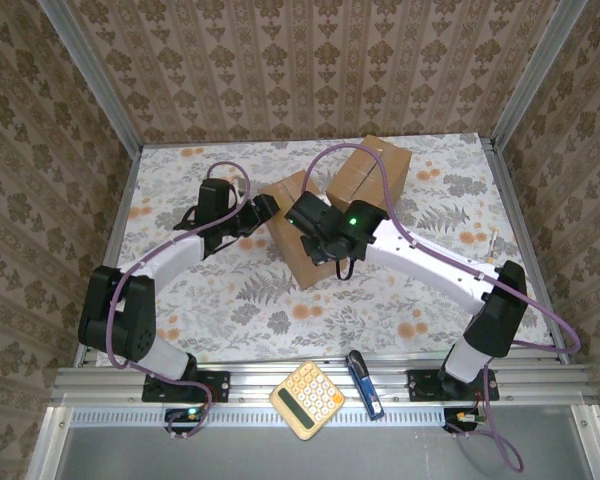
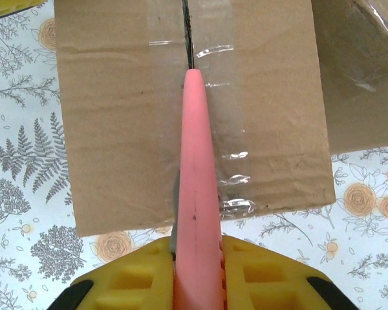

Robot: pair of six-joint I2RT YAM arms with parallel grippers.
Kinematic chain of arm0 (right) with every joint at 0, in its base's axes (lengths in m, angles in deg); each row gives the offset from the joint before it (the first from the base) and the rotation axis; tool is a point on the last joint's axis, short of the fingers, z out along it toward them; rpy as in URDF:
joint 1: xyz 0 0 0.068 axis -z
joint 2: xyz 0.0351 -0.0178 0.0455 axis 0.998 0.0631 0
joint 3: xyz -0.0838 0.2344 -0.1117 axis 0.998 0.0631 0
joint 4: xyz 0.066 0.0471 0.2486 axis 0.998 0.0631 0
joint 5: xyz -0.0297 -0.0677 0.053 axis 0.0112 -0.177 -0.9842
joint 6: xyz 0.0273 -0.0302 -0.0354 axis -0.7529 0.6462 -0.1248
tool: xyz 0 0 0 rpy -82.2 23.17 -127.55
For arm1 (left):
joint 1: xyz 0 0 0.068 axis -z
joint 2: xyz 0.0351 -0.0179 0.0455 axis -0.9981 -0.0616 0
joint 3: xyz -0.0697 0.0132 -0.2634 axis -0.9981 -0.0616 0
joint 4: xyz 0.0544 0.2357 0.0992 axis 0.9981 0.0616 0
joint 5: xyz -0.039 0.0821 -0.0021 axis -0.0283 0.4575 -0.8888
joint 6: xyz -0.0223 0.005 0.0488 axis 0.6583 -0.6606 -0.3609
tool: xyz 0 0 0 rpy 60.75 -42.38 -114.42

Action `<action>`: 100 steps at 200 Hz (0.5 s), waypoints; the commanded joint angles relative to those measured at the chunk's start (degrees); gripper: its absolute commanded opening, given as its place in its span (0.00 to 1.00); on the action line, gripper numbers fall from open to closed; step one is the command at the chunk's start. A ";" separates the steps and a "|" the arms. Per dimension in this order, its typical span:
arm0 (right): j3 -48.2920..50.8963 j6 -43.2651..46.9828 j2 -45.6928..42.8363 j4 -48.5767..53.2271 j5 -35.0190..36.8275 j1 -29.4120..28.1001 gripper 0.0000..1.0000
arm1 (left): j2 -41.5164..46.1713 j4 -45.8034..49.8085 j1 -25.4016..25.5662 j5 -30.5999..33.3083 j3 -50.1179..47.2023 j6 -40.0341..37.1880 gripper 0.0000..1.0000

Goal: Unpack the express box

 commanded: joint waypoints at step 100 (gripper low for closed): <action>1.98 -7.50 -6.48 17.87 -0.22 -5.50 0.00 | 0.08 4.21 -0.47 1.43 -1.92 0.30 0.68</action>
